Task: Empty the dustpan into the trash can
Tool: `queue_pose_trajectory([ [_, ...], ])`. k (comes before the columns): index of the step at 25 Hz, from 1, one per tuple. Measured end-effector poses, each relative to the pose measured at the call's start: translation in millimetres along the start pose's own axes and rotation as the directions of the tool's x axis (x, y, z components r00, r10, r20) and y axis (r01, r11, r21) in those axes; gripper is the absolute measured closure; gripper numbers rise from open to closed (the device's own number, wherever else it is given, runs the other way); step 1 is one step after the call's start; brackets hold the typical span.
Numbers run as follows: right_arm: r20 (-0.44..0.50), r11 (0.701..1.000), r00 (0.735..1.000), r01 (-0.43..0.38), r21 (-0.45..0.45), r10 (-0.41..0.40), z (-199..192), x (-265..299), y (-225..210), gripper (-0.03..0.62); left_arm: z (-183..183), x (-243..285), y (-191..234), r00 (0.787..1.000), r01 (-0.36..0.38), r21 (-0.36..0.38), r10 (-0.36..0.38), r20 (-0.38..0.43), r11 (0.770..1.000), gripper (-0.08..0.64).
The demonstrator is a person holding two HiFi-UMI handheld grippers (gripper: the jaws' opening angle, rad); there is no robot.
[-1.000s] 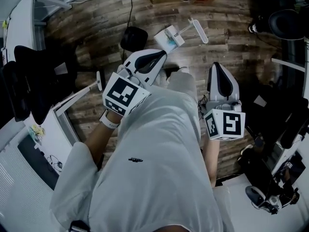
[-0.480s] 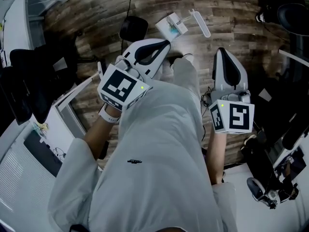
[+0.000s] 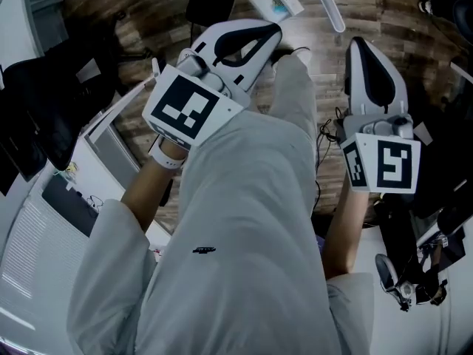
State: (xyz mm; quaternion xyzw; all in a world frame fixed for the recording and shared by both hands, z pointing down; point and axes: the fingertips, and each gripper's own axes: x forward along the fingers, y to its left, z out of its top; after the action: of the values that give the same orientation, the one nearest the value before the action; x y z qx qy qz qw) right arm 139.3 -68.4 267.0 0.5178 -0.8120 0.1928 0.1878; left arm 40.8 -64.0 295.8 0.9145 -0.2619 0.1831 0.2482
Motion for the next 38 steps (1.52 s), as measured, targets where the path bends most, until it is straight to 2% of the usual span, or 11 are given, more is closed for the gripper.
queue_pose_trajectory([
  [3,-0.042,0.998,0.998,-0.054,-0.032,0.052,-13.6,12.2,-0.4,0.58,-6.1,16.7,3.5,1.0,-0.012,-0.01,0.011,-0.024,1.0,0.554],
  [5,-0.063,0.997,0.995,-0.073,-0.029,0.071,-23.5,21.1,-0.4,0.578,-11.7,25.2,8.0,0.999,-0.024,0.016,0.024,-0.035,1.0,0.554],
  [7,-0.082,0.996,0.993,-0.084,-0.013,0.083,-33.9,29.5,-0.5,0.523,-19.2,30.2,12.1,0.998,-0.037,0.051,0.039,-0.041,0.998,0.554],
  [9,-0.09,0.996,0.992,-0.084,-0.005,0.084,-43.3,37.7,-6.2,0.493,-26.8,36.5,14.9,0.998,-0.042,0.055,0.044,-0.044,0.998,0.554],
  [12,-0.097,0.996,0.992,-0.085,0.005,0.085,-59.2,53.0,-31.0,0.443,-35.5,59.5,18.3,0.996,-0.05,0.068,0.055,-0.072,0.996,0.554],
  [14,-0.114,0.996,0.989,-0.092,0.003,0.092,-71.4,60.6,-41.2,0.44,-44.6,71.0,17.6,0.994,-0.05,0.062,0.055,-0.09,0.997,0.554],
  [19,-0.136,0.995,0.988,-0.083,-0.052,0.075,-89.6,84.9,-31.0,0.431,-66.6,62.8,31.0,0.995,-0.059,0.038,0.062,-0.081,0.998,0.554],
  [24,-0.16,0.997,0.985,-0.064,-0.036,0.058,-109.4,103.6,-44.3,0.43,-76.8,73.6,41.1,0.994,-0.079,0.005,0.079,-0.077,0.997,0.554],
  [38,-0.259,0.992,0.965,-0.074,-0.102,0.046,-155.7,145.6,-61.9,0.41,-101.8,107.4,62.9,0.994,-0.074,-0.029,0.071,-0.077,0.997,0.554],
])
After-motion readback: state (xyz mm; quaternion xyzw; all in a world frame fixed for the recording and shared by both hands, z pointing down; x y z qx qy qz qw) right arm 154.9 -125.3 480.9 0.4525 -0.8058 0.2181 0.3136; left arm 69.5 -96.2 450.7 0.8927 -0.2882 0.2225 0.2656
